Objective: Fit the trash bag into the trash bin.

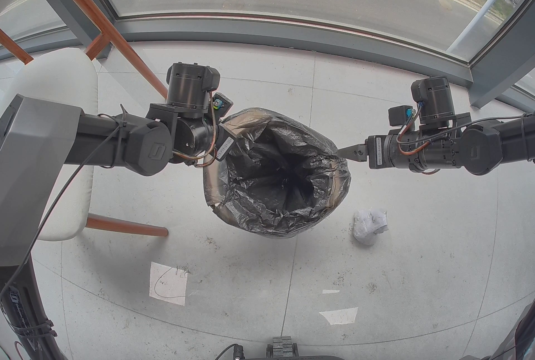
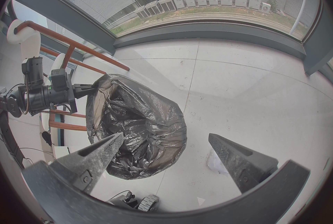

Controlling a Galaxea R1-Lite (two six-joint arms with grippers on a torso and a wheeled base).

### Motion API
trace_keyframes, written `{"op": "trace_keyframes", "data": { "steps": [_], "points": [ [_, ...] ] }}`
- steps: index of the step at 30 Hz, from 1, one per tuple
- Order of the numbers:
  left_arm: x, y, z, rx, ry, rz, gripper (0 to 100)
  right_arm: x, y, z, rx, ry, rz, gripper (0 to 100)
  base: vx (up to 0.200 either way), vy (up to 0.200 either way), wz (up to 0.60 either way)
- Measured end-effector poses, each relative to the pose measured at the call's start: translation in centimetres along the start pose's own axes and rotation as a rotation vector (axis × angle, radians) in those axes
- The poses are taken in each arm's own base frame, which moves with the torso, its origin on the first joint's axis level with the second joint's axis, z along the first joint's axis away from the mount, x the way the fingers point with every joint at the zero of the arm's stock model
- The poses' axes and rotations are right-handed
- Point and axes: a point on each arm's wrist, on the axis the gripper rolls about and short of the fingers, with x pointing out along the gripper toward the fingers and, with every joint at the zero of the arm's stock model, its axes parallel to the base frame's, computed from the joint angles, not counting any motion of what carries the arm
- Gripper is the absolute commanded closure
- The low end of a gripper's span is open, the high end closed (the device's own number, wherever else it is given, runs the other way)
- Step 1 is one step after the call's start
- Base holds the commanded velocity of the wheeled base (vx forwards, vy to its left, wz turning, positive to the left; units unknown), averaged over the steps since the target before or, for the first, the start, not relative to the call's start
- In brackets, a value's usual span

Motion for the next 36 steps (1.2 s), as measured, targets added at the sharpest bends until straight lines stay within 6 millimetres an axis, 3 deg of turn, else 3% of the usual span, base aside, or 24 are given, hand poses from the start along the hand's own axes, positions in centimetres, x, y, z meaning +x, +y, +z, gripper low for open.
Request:
{"op": "trace_keyframes", "data": {
  "steps": [3,4,18,24,29,31,33,36],
  "points": [
    [0.1,0.1,-0.3,0.008,0.015,-0.002,100,0.0,0.0,0.4,-0.003,-0.042,0.005,0,0.000,0.000,0.00],
    [0.1,0.1,-0.5,0.013,0.022,-0.002,0,0.0,-0.1,0.4,-0.003,-0.050,0.004,0,0.000,0.000,0.00],
    [-0.6,0.7,-0.6,0.007,0.020,-0.006,0,-0.6,-0.8,-0.4,0.010,-0.034,-0.014,0,0.000,0.000,0.00],
    [-3.3,2.0,0.3,-0.028,-0.024,-0.005,0,-1.9,-2.7,-0.3,0.039,-0.047,-0.059,0,0.000,0.000,0.00],
    [-6.6,3.5,1.0,-0.081,-0.076,-0.009,0,-3.5,-5.7,-0.5,0.082,-0.056,-0.109,0,0.000,0.000,0.00],
    [-7.1,3.7,1.0,-0.086,-0.082,-0.008,0,-3.7,-6.1,-0.6,0.089,-0.055,-0.115,0,0.000,0.000,0.00],
    [-9.0,4.7,1.4,-0.113,-0.114,0.002,0,-4.7,-8.1,-1.1,0.120,-0.051,-0.153,0,0.000,0.000,0.00],
    [-9.9,5.1,1.6,-0.133,-0.129,0.011,0,-5.1,-9.1,-1.4,0.137,-0.048,-0.177,0,0.000,0.000,0.00]
  ]
}}
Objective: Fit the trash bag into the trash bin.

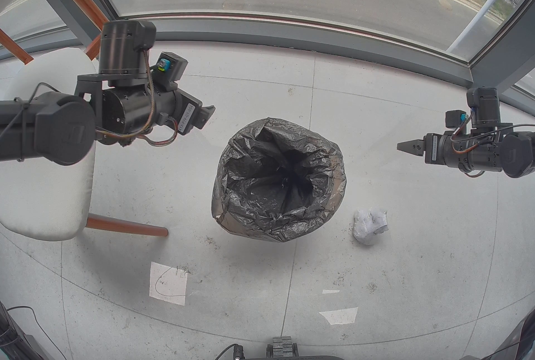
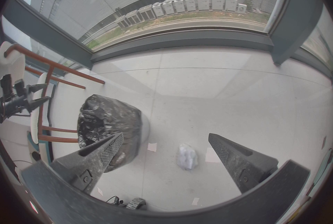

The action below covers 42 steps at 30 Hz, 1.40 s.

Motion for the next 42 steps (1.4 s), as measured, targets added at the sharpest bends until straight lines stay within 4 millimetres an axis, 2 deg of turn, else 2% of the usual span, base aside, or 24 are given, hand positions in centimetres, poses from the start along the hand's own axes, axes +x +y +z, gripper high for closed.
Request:
{"op": "trace_keyframes", "data": {
  "steps": [4,9,19,25,31,42],
  "points": [
    [-1.5,0.8,0.6,-0.058,-0.027,0.019,0,-0.5,-2.2,-0.4,0.020,0.010,-0.035,0,0.000,-0.150,0.00],
    [-2.5,1.3,1.0,-0.096,-0.044,0.030,0,-0.7,-3.6,-0.7,0.024,0.018,-0.062,0,0.000,-0.200,0.00],
    [-3.5,1.8,1.2,-0.104,-0.058,0.037,0,0.5,-3.4,-1.3,0.021,0.052,-0.053,0,0.000,-0.200,0.00],
    [-4.5,1.8,0.4,-0.101,-0.043,0.032,0,2.3,-3.0,-2.4,0.016,0.094,-0.040,0,0.000,-0.200,0.00],
    [-5.4,2.2,0.2,-0.106,-0.062,0.051,0,4.5,-2.7,-2.6,-0.007,0.030,-0.017,0,0.000,0.000,0.00],
    [-6.0,2.8,0.3,-0.178,-0.090,0.070,0,9.3,-0.3,-3.6,-0.057,0.003,0.047,0,-0.200,0.000,0.00]
  ]
}}
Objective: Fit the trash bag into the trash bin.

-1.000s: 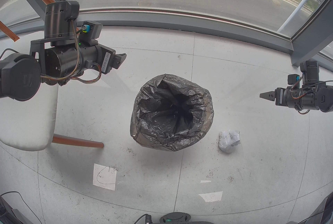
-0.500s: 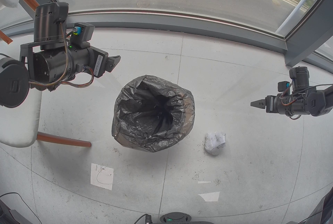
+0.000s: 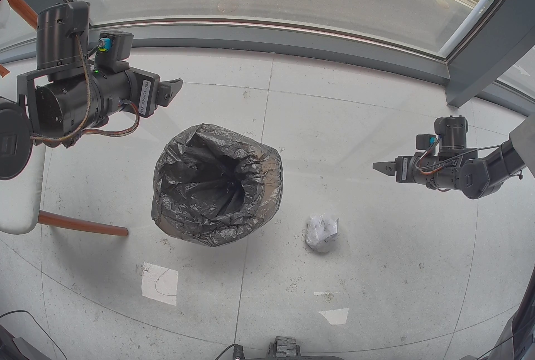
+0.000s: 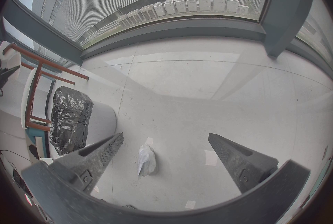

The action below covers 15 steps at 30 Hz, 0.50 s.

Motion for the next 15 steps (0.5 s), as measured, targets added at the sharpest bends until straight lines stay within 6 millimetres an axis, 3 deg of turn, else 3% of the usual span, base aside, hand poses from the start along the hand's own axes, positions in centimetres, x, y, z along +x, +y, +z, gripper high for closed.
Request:
{"op": "trace_keyframes", "data": {
  "steps": [13,15],
  "points": [
    [-0.2,0.1,-0.2,0.014,0.005,0.002,0,4.3,0.7,-0.5,-0.020,0.008,0.021,0,-0.200,0.000,0.00],
    [-0.4,0.2,-0.2,0.027,0.003,0.006,0,5.2,0.7,-0.3,-0.023,-0.002,0.019,0,0.000,0.000,0.00]
  ]
}}
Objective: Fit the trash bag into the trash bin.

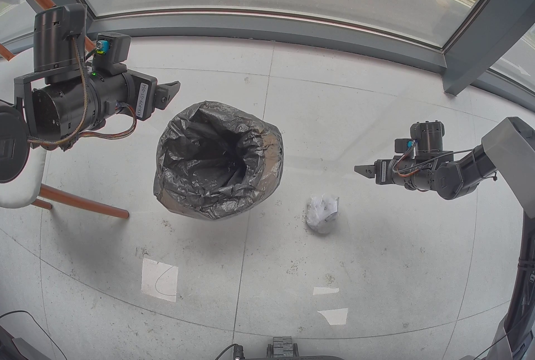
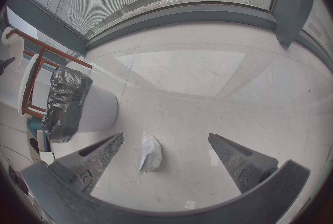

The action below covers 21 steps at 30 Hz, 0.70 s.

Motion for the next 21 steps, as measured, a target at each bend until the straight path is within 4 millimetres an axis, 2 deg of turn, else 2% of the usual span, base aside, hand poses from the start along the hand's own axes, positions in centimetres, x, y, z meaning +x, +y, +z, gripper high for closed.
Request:
{"op": "trace_keyframes", "data": {
  "steps": [7,21],
  "points": [
    [-0.2,0.2,0.2,0.035,-0.010,0.005,0,3.1,0.3,0.2,-0.013,-0.024,0.006,0,0.000,0.000,0.00],
    [-1.1,0.4,0.1,0.031,-0.015,0.008,0,8.4,1.8,-2.3,-0.046,-0.008,0.034,0,0.000,0.000,0.00]
  ]
}}
